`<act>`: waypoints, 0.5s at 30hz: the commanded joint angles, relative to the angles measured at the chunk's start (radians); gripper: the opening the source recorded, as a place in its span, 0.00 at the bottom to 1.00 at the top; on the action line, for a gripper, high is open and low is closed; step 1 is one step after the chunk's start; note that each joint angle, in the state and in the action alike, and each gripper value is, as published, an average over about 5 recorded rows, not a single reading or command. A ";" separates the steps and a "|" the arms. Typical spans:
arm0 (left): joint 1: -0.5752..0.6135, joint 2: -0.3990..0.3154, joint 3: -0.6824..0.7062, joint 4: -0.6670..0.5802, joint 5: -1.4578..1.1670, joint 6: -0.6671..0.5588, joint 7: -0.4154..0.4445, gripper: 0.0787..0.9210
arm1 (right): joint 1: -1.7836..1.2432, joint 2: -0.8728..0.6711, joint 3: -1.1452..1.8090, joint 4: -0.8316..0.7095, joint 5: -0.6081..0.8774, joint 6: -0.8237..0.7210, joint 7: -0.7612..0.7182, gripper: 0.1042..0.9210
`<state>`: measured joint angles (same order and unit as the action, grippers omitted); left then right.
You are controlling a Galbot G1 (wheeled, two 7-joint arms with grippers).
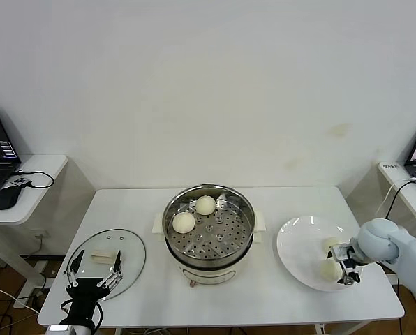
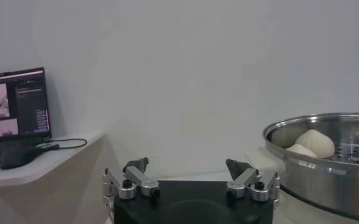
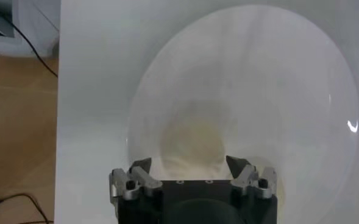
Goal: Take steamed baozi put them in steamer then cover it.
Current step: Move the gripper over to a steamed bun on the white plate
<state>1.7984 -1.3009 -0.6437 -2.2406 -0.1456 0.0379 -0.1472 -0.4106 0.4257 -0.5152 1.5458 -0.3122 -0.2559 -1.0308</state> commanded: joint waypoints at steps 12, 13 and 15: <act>0.002 -0.001 0.000 -0.007 0.002 0.000 -0.001 0.88 | -0.017 0.031 0.015 -0.030 -0.013 -0.001 0.012 0.68; 0.002 -0.001 0.000 -0.007 0.002 0.000 -0.001 0.88 | -0.017 0.032 0.015 -0.029 -0.012 -0.002 0.013 0.67; 0.003 -0.001 0.000 -0.008 0.002 0.000 -0.001 0.88 | -0.015 0.031 0.017 -0.026 -0.010 -0.002 0.012 0.65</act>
<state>1.8004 -1.3023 -0.6436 -2.2472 -0.1441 0.0379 -0.1480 -0.4245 0.4536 -0.5016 1.5202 -0.3235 -0.2569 -1.0195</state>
